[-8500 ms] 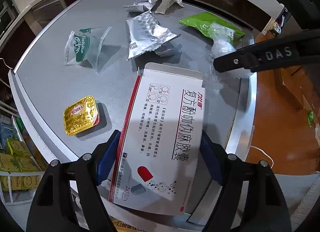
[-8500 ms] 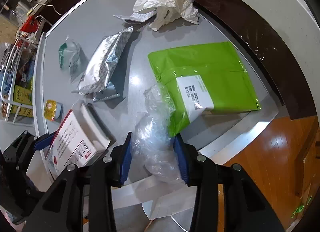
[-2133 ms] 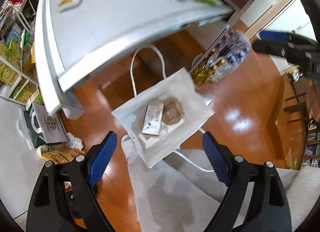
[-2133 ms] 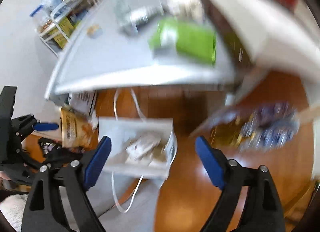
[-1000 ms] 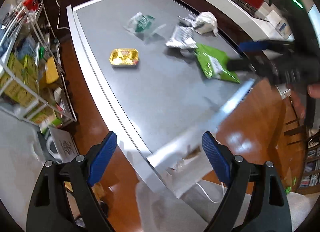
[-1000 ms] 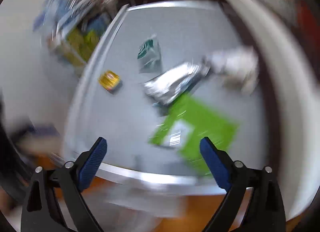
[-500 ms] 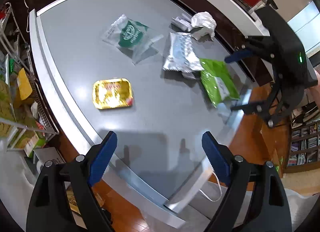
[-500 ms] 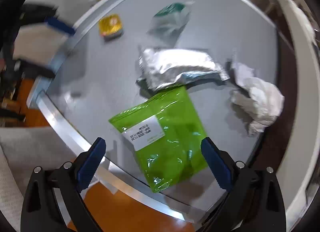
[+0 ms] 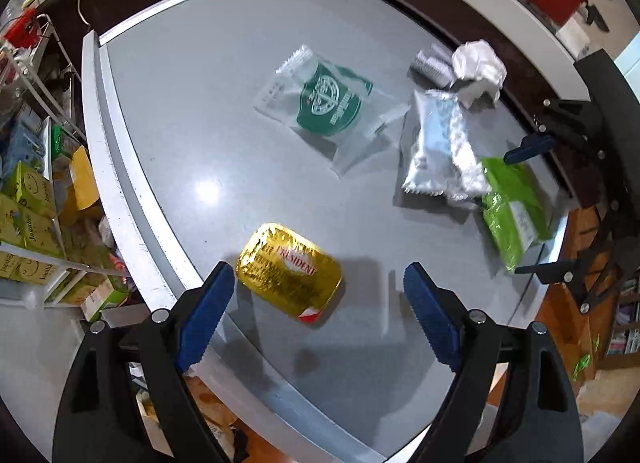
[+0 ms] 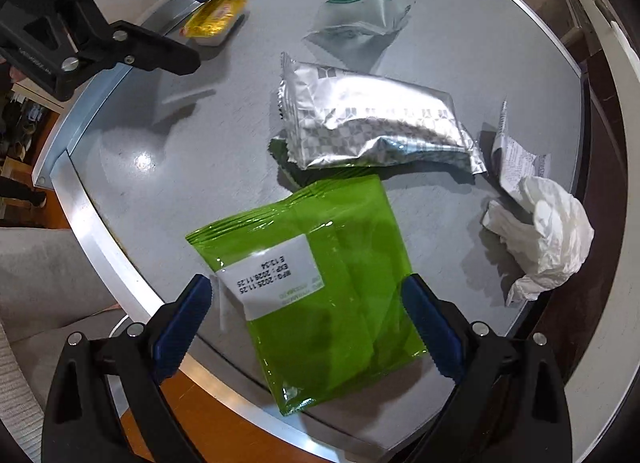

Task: Collect trash
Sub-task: 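Move both tools back over the tray toward the butter tin and green bag, then grasp the gold butter tin with left tool while right tool grasps the green snack bag, then lift and carry the butter tin and green bag down over the paper bag, then open both tools to drop the tin and green bag into the paper bag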

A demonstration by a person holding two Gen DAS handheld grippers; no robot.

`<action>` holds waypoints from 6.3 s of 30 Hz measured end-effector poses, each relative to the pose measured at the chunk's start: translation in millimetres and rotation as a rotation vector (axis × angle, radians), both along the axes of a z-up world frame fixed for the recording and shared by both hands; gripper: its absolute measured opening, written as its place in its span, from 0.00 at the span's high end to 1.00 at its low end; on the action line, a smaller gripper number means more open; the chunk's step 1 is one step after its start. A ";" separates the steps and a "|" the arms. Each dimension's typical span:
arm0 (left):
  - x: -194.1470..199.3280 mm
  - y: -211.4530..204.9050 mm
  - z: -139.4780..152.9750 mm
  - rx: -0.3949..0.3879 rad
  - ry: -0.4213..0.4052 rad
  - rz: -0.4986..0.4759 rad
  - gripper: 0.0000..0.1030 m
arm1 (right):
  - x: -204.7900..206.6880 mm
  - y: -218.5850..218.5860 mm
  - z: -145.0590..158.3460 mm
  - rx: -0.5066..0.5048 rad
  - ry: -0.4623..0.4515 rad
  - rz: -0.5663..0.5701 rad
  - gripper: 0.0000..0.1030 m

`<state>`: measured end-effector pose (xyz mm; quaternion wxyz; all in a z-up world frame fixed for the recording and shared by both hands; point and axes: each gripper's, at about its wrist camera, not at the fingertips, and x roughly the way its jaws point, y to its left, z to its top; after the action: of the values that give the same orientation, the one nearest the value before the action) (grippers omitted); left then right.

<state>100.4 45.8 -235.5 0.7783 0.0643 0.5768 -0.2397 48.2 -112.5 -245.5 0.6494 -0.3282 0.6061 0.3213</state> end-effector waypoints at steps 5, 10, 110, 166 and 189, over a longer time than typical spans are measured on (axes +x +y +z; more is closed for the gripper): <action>-3.2 -4.7 -3.5 0.041 -0.017 -0.042 0.15 | 13.1 -1.5 2.1 -0.026 -0.017 0.041 0.08; 2.9 -15.8 -10.4 0.083 -0.007 -0.121 0.15 | 12.1 5.6 -7.1 -0.091 -0.007 0.101 0.08; -214.3 -36.9 174.5 -0.191 -0.443 0.160 0.50 | -203.8 -112.6 198.1 0.666 -0.376 -0.571 0.26; -233.4 -70.2 -41.9 0.054 0.022 0.037 0.33 | -184.9 -81.2 -53.2 0.344 0.072 -0.747 0.24; -226.8 -50.1 -29.7 0.059 0.011 0.103 0.32 | -199.6 -111.1 -2.1 0.400 0.000 -0.776 0.16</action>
<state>-126.4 -4.3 -265.2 0.7843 0.0560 0.5903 -0.1825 -151.4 -223.6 -247.6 0.7730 0.0562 0.6102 0.1645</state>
